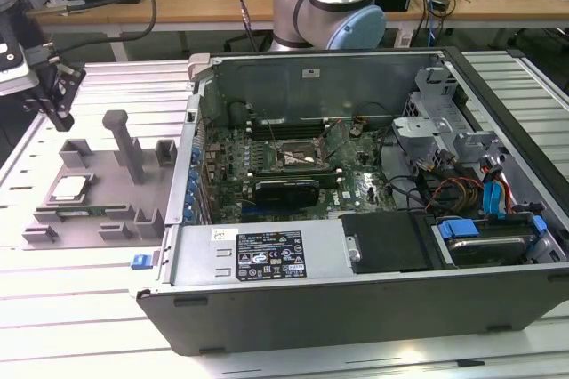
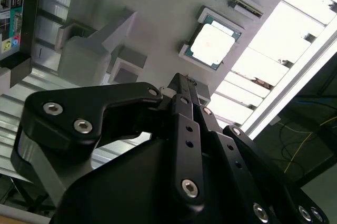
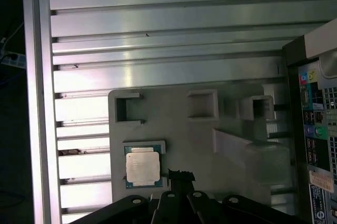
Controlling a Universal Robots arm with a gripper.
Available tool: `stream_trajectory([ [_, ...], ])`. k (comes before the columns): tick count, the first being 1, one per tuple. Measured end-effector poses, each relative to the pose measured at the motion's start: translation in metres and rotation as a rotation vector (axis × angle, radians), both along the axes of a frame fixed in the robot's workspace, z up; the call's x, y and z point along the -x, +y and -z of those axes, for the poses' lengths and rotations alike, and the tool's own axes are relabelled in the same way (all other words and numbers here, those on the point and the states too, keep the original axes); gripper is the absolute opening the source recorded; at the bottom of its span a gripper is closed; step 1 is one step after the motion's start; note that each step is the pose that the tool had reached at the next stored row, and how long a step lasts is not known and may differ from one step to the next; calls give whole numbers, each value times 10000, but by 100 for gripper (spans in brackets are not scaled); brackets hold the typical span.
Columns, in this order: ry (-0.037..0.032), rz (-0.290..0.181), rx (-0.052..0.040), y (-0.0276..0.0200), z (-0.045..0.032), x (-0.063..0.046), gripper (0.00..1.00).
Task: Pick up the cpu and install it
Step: 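Pick up the cpu and move it towards the insertion slot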
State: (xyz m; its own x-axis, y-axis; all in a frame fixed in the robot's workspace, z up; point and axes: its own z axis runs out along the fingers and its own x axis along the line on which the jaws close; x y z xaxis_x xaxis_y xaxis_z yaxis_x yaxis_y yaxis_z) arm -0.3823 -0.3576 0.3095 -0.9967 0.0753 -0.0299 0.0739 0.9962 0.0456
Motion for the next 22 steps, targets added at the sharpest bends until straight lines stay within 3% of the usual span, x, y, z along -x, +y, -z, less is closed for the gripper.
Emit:
stream_trajectory([
  [12,0,3,0,1,4,18,11],
  [22,0,3,0,-32,139,150,11],
])
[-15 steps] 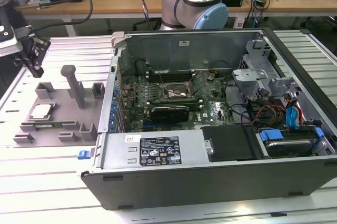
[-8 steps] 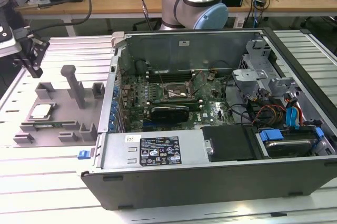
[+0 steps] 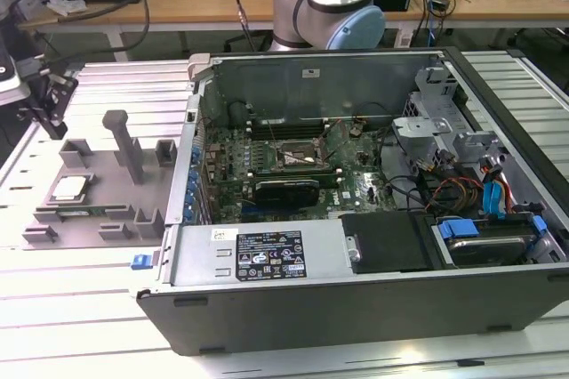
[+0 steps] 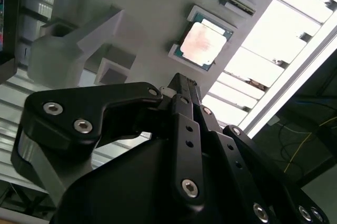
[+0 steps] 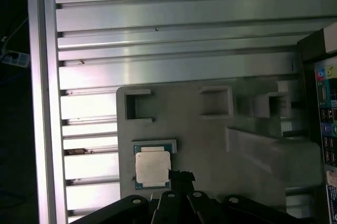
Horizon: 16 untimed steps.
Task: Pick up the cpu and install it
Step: 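Pick up the cpu and move it towards the insertion slot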
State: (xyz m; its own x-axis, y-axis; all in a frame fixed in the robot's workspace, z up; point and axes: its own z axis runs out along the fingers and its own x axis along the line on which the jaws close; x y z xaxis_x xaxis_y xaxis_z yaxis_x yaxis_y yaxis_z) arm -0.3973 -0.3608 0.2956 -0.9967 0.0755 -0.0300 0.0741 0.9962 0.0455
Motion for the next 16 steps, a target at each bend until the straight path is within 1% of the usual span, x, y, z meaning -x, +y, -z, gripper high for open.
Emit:
stream_trajectory([
  [5,0,-2,0,-41,92,39,11],
  [9,0,-2,0,-60,182,66,11],
  [12,1,-2,1,-71,293,110,11],
  [14,-1,-2,0,-72,331,129,11],
  [16,-2,-4,-1,-77,388,150,11],
])
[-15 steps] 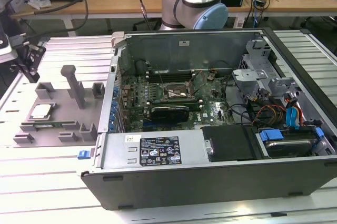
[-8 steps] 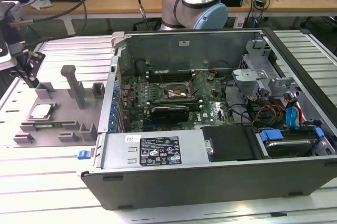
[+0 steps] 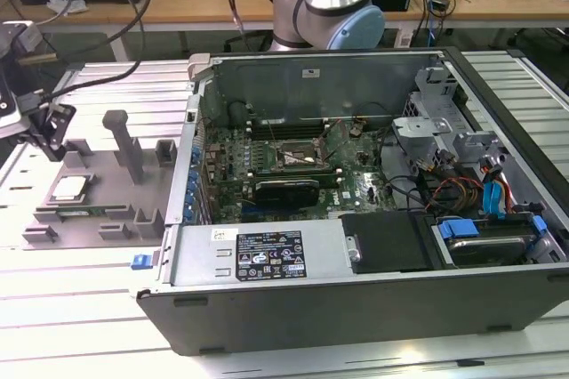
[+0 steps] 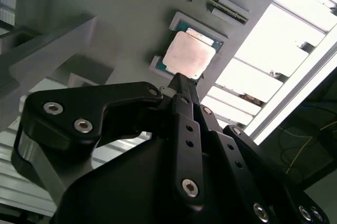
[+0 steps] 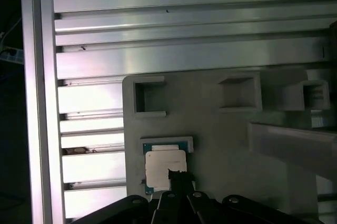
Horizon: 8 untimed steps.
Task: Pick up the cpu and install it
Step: 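Pick up the cpu and move it towards the insertion slot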
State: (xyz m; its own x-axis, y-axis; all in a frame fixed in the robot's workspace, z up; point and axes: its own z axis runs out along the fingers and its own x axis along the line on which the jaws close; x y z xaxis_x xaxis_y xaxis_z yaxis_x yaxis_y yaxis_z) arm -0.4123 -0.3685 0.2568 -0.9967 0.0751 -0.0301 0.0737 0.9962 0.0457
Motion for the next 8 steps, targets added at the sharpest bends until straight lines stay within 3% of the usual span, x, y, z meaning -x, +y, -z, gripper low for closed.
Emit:
stream_trajectory([
  [8,2,2,1,-73,208,13,11],
])
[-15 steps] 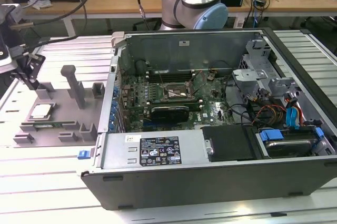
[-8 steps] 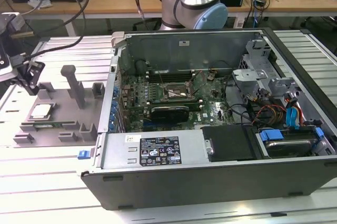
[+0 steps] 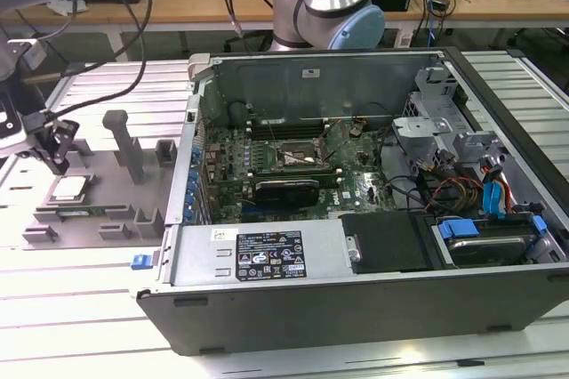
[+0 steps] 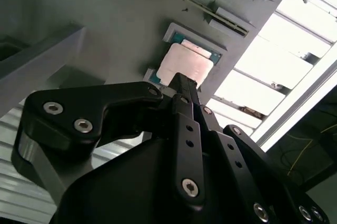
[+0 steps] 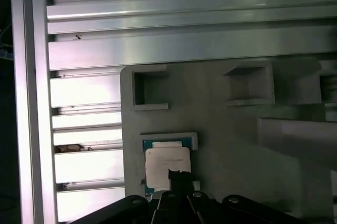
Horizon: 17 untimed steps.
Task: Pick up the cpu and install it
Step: 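Pick up the cpu and move it towards the insertion slot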
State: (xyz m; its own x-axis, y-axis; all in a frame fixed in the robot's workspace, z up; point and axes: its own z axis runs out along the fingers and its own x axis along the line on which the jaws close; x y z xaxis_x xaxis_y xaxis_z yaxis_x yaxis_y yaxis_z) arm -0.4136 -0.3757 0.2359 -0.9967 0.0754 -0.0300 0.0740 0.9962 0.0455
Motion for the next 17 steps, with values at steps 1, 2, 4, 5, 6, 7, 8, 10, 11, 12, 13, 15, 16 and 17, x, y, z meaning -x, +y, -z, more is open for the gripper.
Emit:
stream_trajectory([
  [1,-1,1,0,-2,17,1,11],
  [2,0,1,0,-6,43,1,11],
  [4,0,0,0,-9,86,2,11],
  [5,0,0,0,-9,111,3,11],
  [6,-1,-2,0,-10,131,5,11],
  [7,0,0,1,-9,160,19,11],
  [8,-1,0,0,-9,188,36,11],
  [10,-1,-2,-1,-9,209,45,11],
  [11,1,-2,0,-9,209,45,11],
  [12,1,-2,1,-9,209,45,11],
  [13,1,0,0,-9,210,46,11],
  [15,1,0,0,-9,210,46,11],
  [16,0,-1,0,-9,211,46,11],
  [17,0,0,0,-9,212,46,11],
])
